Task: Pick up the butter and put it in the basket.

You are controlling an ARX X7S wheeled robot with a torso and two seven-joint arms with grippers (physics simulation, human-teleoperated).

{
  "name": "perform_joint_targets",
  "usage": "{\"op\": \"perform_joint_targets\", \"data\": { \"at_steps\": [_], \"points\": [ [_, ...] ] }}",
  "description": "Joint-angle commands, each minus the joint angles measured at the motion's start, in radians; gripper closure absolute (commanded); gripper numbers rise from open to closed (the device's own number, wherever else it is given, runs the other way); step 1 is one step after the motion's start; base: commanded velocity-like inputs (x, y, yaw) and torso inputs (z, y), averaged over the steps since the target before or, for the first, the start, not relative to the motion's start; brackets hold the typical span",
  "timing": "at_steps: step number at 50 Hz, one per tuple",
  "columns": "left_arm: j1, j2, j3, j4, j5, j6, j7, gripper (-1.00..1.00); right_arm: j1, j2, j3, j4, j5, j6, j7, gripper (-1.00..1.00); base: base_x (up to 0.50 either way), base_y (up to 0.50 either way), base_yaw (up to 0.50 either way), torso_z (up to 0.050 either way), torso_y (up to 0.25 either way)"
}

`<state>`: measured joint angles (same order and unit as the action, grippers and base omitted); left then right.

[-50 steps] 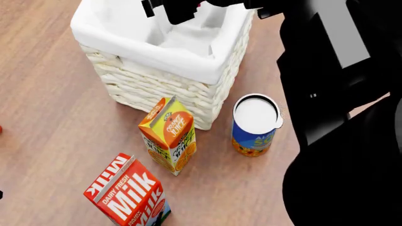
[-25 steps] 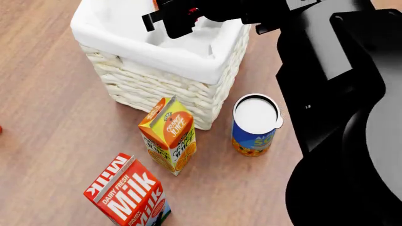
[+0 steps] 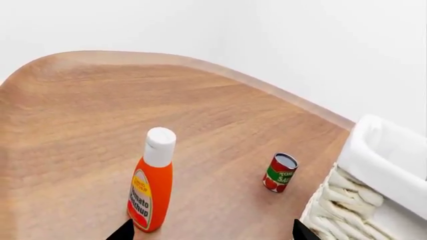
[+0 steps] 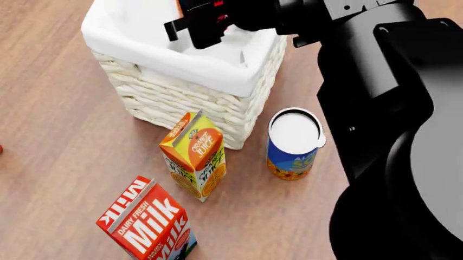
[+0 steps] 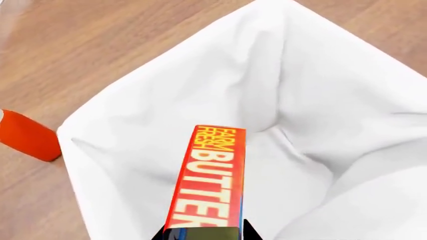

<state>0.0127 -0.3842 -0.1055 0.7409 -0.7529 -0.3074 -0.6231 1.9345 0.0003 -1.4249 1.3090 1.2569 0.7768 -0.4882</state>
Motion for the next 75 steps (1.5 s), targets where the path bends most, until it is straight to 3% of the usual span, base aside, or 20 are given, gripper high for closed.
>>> {"op": "perform_joint_targets", "data": {
  "at_steps": [1,11,22,50,53,54,68,75],
  "points": [
    [0.006,-0.006,-0.004,0.014,-0.011,-0.001,-0.009,-1.0,0.003,0.003,0.157,-0.001,-0.107,-0.002,0.022,1.0,0.0,0.0,0.0,0.0,0.0],
    [0.006,-0.009,-0.005,0.017,-0.015,0.001,-0.012,-1.0,-0.008,0.001,0.363,-0.001,-0.335,0.026,0.013,1.0,0.0,0.0,0.0,0.0,0.002],
    [0.007,-0.013,-0.005,0.021,-0.019,0.003,-0.015,-1.0,-0.021,0.0,0.467,-0.001,-0.443,0.039,0.015,1.0,0.0,0.0,0.0,0.001,0.001],
    [0.016,-0.022,-0.001,0.031,-0.023,0.011,-0.021,-1.0,-0.028,0.0,0.453,-0.001,-0.439,0.039,0.004,1.0,0.0,0.0,0.0,0.0,0.001],
    [0.016,-0.023,-0.002,0.033,-0.027,0.011,-0.022,-1.0,-0.029,0.001,0.51,-0.001,-0.485,0.033,0.025,1.0,0.0,0.0,0.0,0.0,0.003],
    [0.017,-0.024,-0.002,0.034,-0.027,0.011,-0.022,-1.0,-0.03,0.001,0.526,-0.001,-0.506,0.035,0.024,-1.0,0.0,0.0,0.0,0.0,0.0],
    [0.019,-0.026,0.001,0.035,-0.028,0.016,-0.023,-1.0,-0.027,0.0,0.58,-0.001,-0.593,-0.039,0.013,-1.0,0.0,0.0,0.0,0.0,0.0],
    [0.017,-0.027,0.004,0.032,-0.027,0.02,-0.022,-1.0,-0.029,0.001,0.66,-0.001,-0.676,-0.177,0.041,-1.0,0.0,0.0,0.0,0.0,0.0]
  ]
}}
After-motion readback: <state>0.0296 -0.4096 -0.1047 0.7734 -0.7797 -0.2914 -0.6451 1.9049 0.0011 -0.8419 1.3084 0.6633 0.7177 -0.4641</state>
